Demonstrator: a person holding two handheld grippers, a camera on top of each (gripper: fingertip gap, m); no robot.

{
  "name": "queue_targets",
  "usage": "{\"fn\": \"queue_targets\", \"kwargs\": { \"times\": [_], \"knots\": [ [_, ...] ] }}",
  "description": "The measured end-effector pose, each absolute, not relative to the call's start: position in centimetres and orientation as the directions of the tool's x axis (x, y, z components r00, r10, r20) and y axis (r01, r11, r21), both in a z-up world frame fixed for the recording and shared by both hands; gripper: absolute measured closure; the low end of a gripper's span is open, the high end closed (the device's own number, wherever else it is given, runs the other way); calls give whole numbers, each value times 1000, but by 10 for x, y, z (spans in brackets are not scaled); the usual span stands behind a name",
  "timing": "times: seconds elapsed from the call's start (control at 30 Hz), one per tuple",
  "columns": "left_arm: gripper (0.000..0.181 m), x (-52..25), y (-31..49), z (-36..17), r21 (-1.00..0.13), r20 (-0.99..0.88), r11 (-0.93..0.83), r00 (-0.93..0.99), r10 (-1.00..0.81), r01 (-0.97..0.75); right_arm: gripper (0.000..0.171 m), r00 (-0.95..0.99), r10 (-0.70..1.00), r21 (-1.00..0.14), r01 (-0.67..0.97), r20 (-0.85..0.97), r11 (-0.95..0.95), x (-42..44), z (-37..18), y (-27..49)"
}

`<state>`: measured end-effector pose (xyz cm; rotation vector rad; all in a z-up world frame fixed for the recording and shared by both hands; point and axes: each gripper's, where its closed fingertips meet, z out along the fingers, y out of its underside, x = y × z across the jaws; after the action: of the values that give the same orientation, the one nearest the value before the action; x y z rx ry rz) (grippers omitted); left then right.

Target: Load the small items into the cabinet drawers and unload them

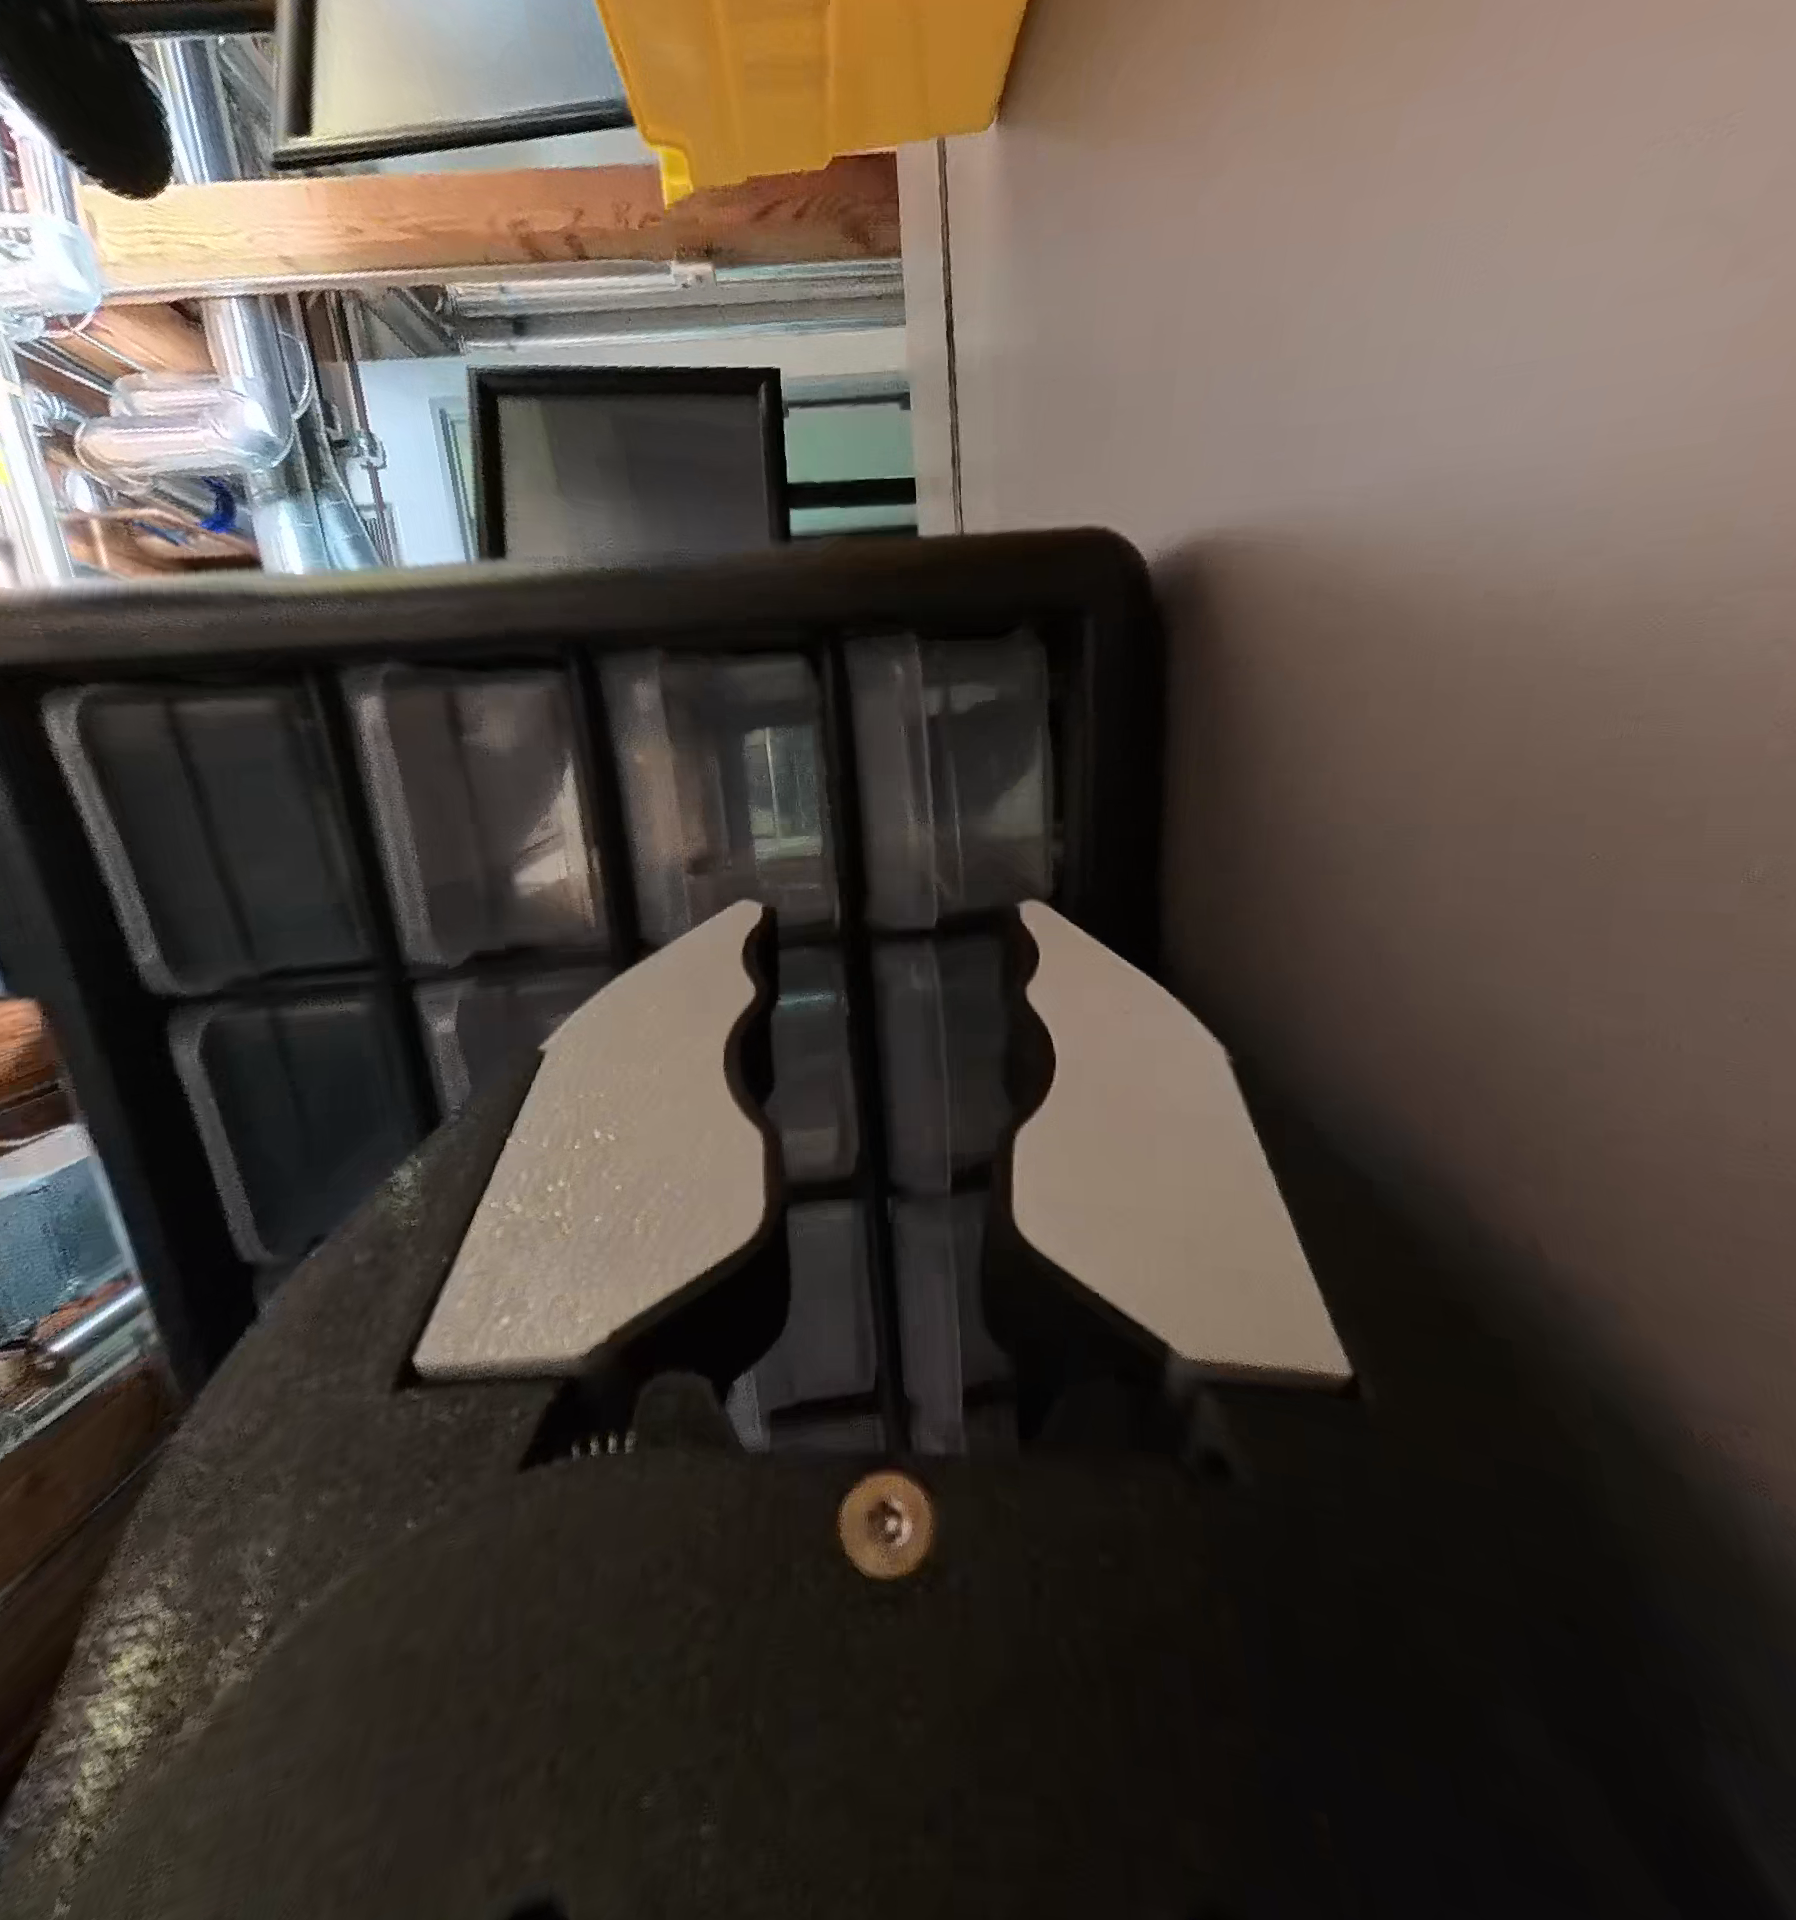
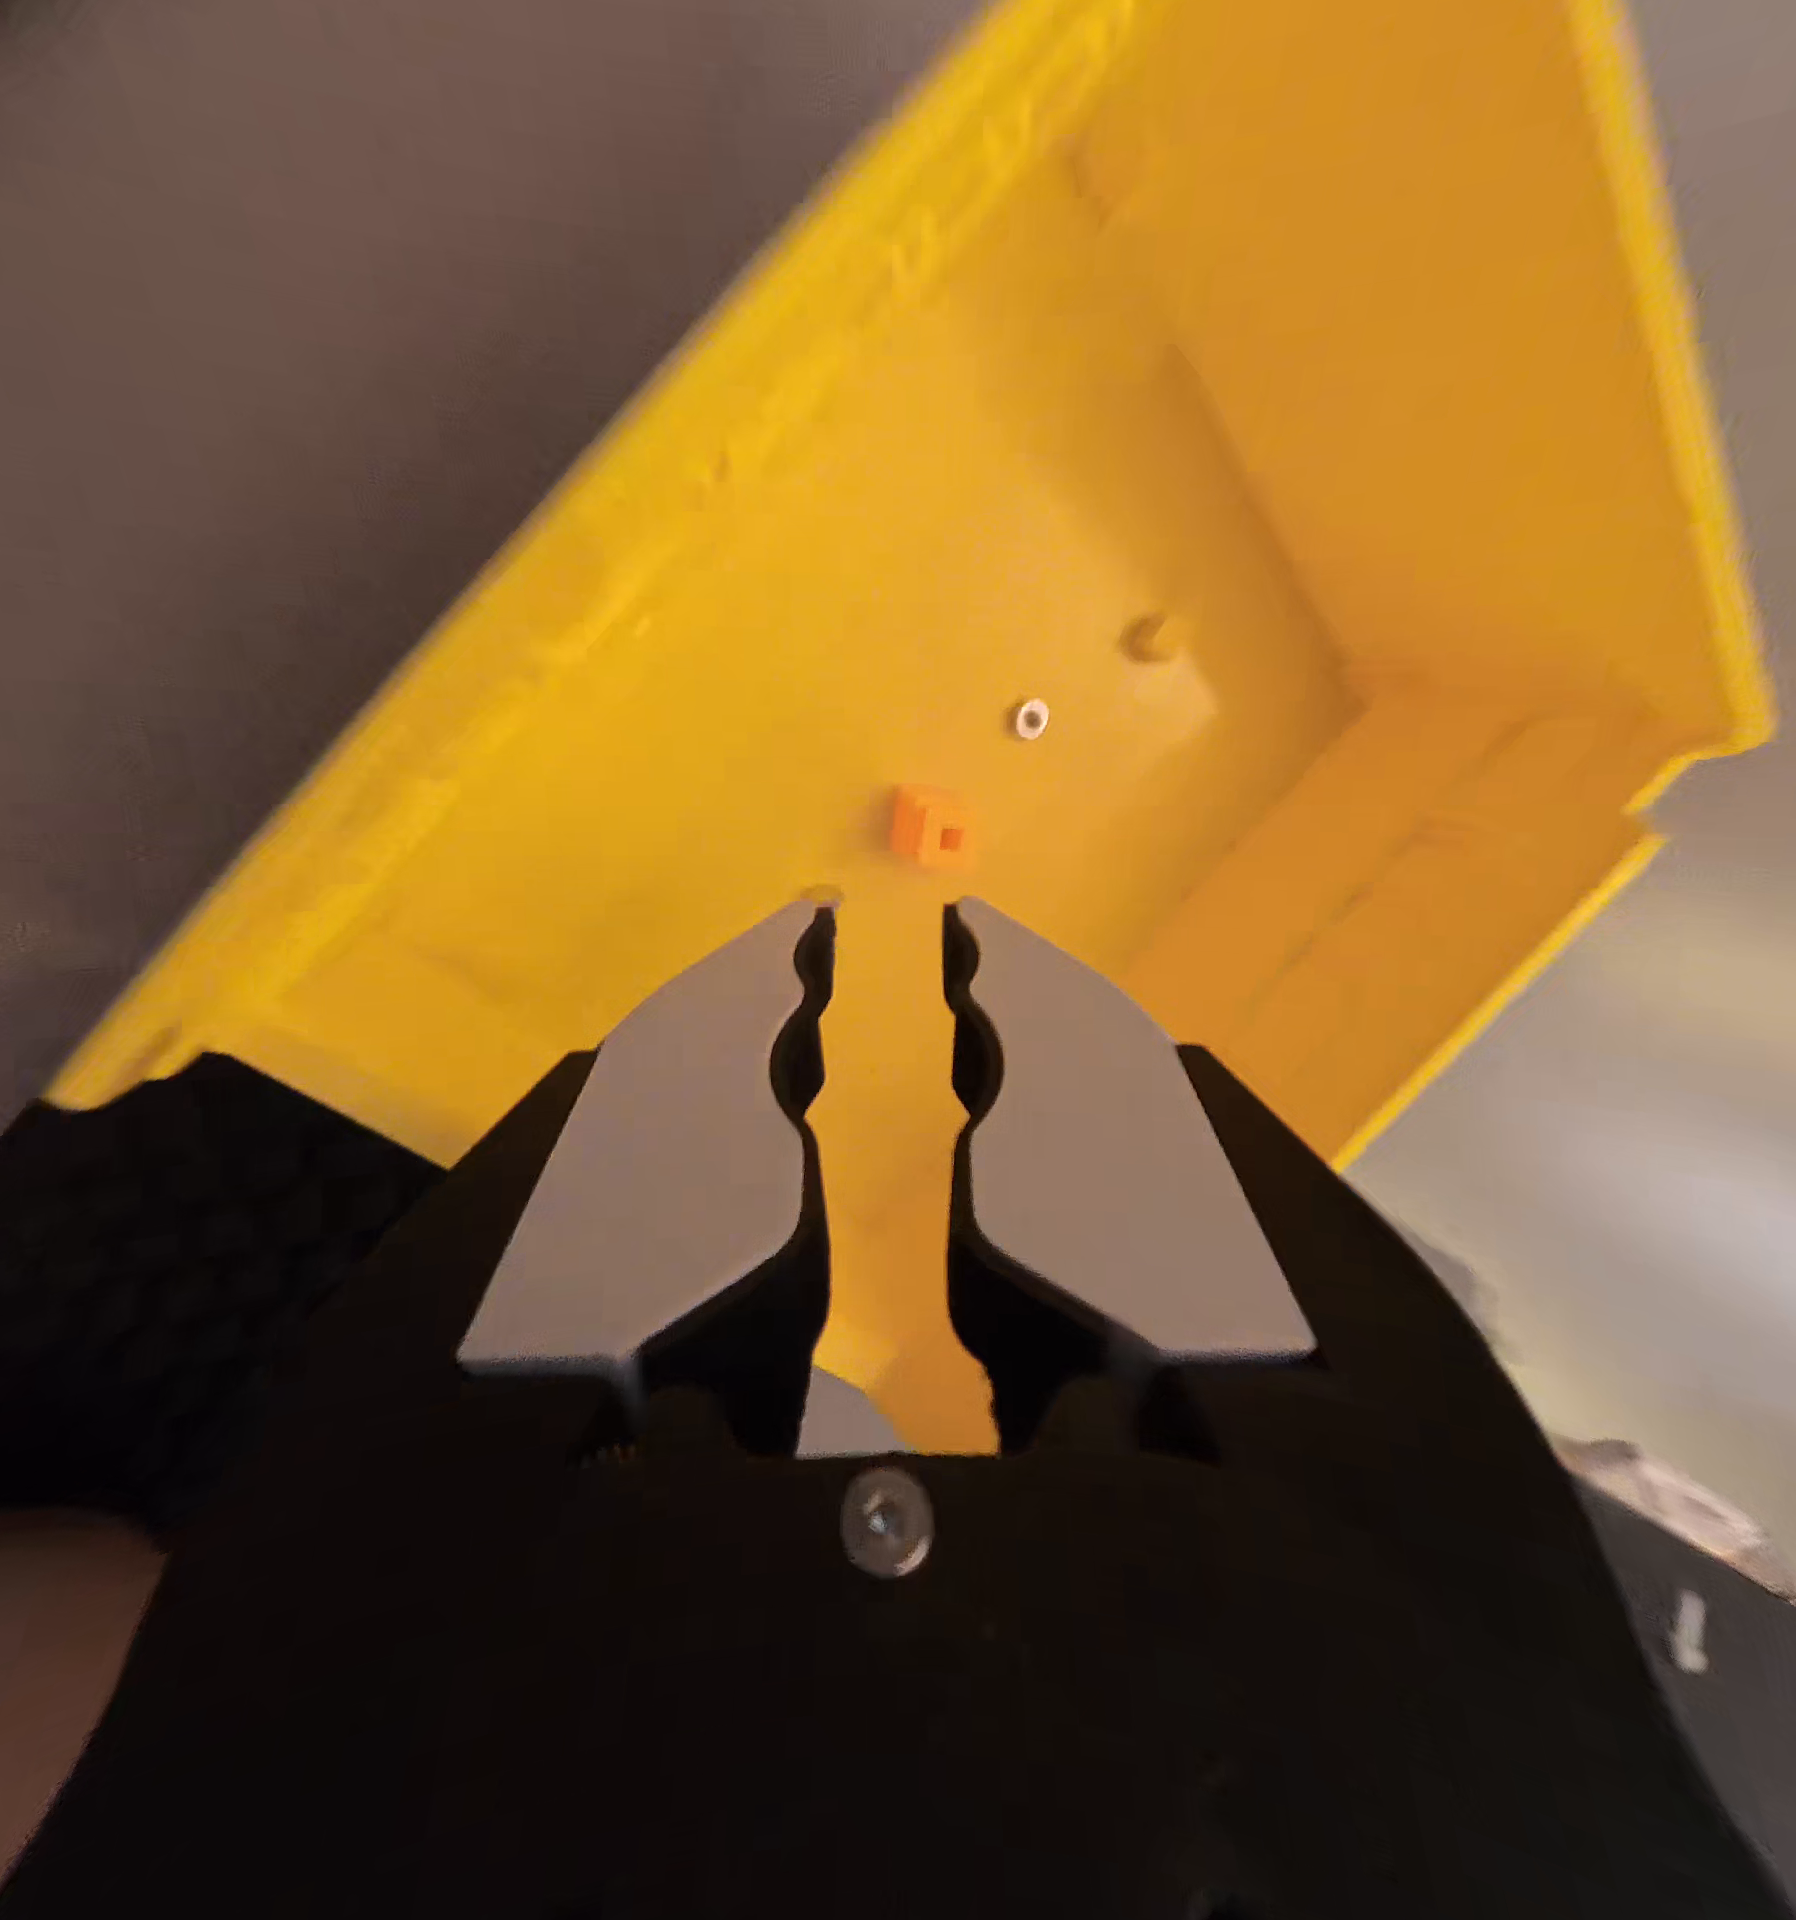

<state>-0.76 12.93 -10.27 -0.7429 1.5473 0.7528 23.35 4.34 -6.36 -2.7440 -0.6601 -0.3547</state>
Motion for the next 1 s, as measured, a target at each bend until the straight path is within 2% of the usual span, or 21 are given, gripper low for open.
{"fn": "queue_targets", "kwargs": {
  "times": [0.1, 0.23, 0.33, 0.43, 0.53, 0.67, 0.77, 1.0],
  "knots": [
    [146, -34, 130, -93, 57, -995, 571, -96, -39, -819, 149, 771, 467, -317, 615, 433, -722, 195, -26, 61],
    [148, -87, 155, -92, 76, -993, 485, -112, -45, -871, 146, 579, 585, -423, 815, 568, -395, 99, 10, 88],
    [146, -118, 170, -101, 119, -990, 427, -140, -19, -896, 146, 457, 690, -455, 867, 561, -204, 18, 4, 94],
    [147, -133, 177, -108, 145, -987, 395, -159, -3, -907, 144, 334, 747, -407, 909, 575, -93, -36, -21, 98],
    [147, -146, 189, -110, 104, -992, 339, -122, -31, -935, 142, 261, 773, -331, 941, 579, -70, -59, -50, 101],
    [153, -150, 195, -107, 112, -993, 325, -120, -4, -939, 139, 206, 795, -235, 968, 570, -83, -65, -78, 104],
    [165, -149, 196, -102, 109, -994, 338, -106, 26, -935, 139, 207, 804, -228, 969, 558, -92, -67, -85, 105],
    [170, -150, 193, -104, 107, -993, 342, -115, -3, -934, 139, 214, 798, -212, 971, 564, -110, -65, -88, 106]
  ]
}}
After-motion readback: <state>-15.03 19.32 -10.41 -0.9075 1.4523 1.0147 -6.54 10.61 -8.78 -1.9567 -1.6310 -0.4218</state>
